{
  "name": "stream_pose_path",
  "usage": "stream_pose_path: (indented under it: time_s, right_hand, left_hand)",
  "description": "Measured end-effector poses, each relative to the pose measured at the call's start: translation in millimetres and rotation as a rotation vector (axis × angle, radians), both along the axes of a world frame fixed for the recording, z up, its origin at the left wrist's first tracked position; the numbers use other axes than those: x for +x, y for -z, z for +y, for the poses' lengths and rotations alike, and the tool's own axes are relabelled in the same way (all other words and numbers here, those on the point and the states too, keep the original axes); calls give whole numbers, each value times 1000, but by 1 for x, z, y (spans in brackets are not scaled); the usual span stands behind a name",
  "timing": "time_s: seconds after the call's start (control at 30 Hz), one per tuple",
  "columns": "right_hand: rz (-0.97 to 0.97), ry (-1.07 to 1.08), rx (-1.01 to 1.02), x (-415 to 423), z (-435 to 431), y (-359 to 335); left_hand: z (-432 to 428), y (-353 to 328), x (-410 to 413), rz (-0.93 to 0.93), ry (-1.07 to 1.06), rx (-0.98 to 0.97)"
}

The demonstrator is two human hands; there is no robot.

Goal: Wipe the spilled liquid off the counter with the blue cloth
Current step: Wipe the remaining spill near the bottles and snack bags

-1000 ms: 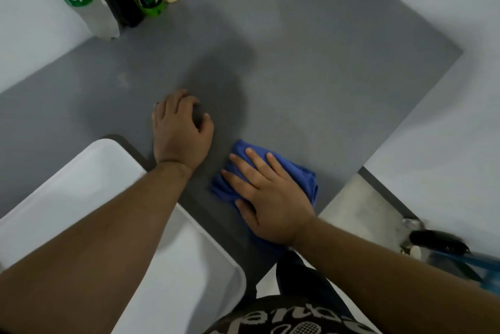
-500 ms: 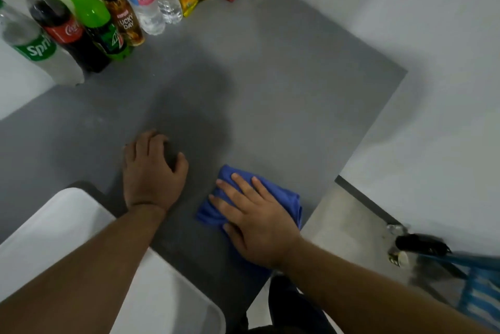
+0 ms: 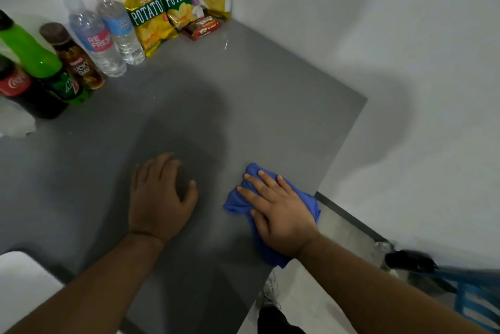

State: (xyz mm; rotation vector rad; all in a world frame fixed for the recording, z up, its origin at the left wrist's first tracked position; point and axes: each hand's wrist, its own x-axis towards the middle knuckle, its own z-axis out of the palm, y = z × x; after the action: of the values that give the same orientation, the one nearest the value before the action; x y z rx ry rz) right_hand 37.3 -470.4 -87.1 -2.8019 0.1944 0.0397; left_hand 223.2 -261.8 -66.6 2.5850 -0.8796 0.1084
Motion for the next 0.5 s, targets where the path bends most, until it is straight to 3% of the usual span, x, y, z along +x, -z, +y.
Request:
stream_pose_path:
  time_s: [0.23,0.5]
  right_hand:
    - [-20,108,1,18,-64,4]
    - [-30,215,14,42,-147,-1]
  left_hand:
    - [-104,0,1,80,83,-102]
    - [-145,10,12,94,50,-43]
